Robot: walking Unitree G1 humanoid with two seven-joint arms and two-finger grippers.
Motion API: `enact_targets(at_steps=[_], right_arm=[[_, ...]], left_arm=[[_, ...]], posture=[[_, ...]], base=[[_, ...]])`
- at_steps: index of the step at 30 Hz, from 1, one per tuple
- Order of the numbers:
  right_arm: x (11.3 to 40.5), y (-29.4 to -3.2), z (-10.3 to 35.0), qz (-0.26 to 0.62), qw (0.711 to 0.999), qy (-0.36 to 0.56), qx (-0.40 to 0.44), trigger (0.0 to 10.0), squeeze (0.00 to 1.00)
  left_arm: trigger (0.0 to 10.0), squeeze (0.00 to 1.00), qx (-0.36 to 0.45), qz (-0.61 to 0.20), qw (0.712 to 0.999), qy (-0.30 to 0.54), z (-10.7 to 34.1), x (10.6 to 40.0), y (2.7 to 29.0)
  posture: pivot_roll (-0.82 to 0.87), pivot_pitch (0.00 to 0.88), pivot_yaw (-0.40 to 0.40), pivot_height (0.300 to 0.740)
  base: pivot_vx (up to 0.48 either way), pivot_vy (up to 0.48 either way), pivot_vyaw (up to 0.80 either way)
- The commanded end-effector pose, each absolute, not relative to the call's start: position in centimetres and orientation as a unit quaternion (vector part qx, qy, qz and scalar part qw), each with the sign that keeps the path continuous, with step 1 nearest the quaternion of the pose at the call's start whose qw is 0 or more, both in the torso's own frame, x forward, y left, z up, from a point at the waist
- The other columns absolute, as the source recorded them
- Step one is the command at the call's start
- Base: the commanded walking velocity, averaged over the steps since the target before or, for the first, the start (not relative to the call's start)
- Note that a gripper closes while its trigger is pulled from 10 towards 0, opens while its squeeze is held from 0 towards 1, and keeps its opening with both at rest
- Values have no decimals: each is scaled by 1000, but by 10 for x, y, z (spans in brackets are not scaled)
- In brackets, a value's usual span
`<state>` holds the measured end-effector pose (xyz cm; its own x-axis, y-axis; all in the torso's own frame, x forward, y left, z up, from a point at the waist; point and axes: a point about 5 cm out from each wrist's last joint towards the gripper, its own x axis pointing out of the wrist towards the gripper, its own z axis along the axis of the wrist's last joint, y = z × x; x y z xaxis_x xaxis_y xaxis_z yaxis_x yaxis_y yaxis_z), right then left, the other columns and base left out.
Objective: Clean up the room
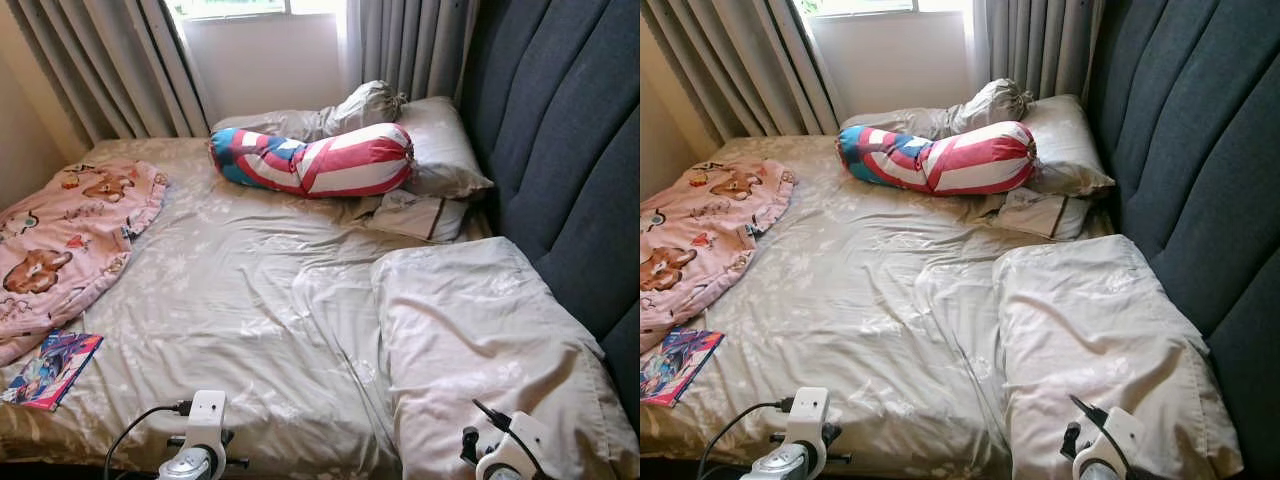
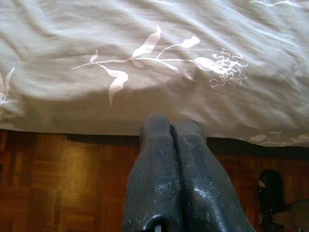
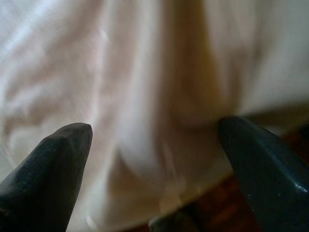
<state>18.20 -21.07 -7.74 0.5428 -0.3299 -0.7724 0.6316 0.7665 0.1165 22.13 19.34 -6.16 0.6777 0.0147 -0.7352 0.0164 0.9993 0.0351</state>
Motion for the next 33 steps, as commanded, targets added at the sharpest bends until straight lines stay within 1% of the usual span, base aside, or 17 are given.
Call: enact_targets(at_steps=[1, 2, 3, 4, 5, 9, 12, 13, 14, 17, 21, 23, 25, 26, 31, 32, 33], right_arm=[[177, -206, -81, -284, 846, 403, 204, 10000, 1000], [175, -205, -82, -279, 846, 408, 198, 10000, 992], [170, -203, -86, -281, 836, 425, 203, 10000, 729], [167, -202, -88, -281, 832, 432, 206, 10000, 196], [165, -201, -89, -282, 828, 438, 208, 10000, 0], [163, -199, -90, -282, 819, 441, 234, 10000, 0], [173, -202, -85, -268, 835, 406, 258, 10000, 0], [184, -204, -79, -262, 845, 373, 280, 10000, 0], [184, -204, -79, -262, 845, 373, 280, 10000, 0], [199, -208, -70, -270, 850, 329, 311, 10000, 0], [203, -210, -68, -277, 850, 325, 310, 10000, 0], [202, -209, -69, -276, 851, 341, 288, 10000, 0], [201, -210, -70, -277, 851, 343, 285, 10000, 0], [197, -212, -72, -286, 848, 349, 279, 10000, 0], [187, -216, -76, -300, 841, 368, 259, 10000, 0], [185, -216, -78, -300, 840, 377, 251, 1529, 0], [185, -216, -78, -300, 839, 377, 252, 0, 0]], left_arm=[[10000, 0, 24, 3, 910, 415, -65, 215, 197], [10000, 0, 24, 3, 910, 415, -65, 215, 197], [10000, 0, 24, 2, 909, 415, -66, 215, 197], [10000, 0, 24, 2, 909, 416, -66, 214, 197], [10000, 0, 23, 2, 909, 416, -66, 214, 196], [10000, 0, 23, 1, 909, 417, -66, 214, 196], [10000, 0, 22, 1, 909, 416, -66, 213, 196], [10000, 0, 24, -1, 909, 415, -66, 213, 197], [10000, 0, 24, -1, 909, 415, -66, 213, 197], [10000, 0, 26, -2, 910, 414, -66, 212, 199], [10000, 0, 28, -3, 910, 414, -67, 210, 201], [10000, 0, 30, -3, 910, 414, -67, 208, 203], [10000, 0, 31, -4, 910, 414, -67, 208, 204], [10000, 0, 33, -5, 909, 415, -68, 206, 206], [10000, 0, 38, -8, 908, 417, -69, 203, 209], [10000, 0, 38, -10, 908, 416, -69, 202, 208], [10000, 0, 38, -11, 908, 416, -69, 202, 208]], posture=[[-92, 0, 62, 740], [-92, 0, 62, 740], [-96, 0, 62, 740], [-96, 0, 62, 740], [-95, 0, 61, 740], [-97, 0, 65, 740], [-93, 11, 78, 740], [-84, 19, 83, 740], [-84, 19, 83, 740], [-60, 33, 93, 740], [-45, 43, 105, 740], [-35, 57, 118, 740], [-34, 59, 120, 740], [-27, 75, 131, 740], [-26, 87, 137, 740], [-25, 88, 137, 740], [-25, 86, 136, 740]], base=[[0, 0, 0], [0, 0, 0], [0, 0, 0], [0, 0, 0], [0, 0, 0], [0, 0, 0], [0, 0, 0], [0, 0, 0], [0, 0, 0], [0, 0, 0], [0, 0, 0], [0, 0, 0], [0, 0, 0], [0, 0, 0], [0, 0, 0], [0, 0, 0], [0, 0, 0]])
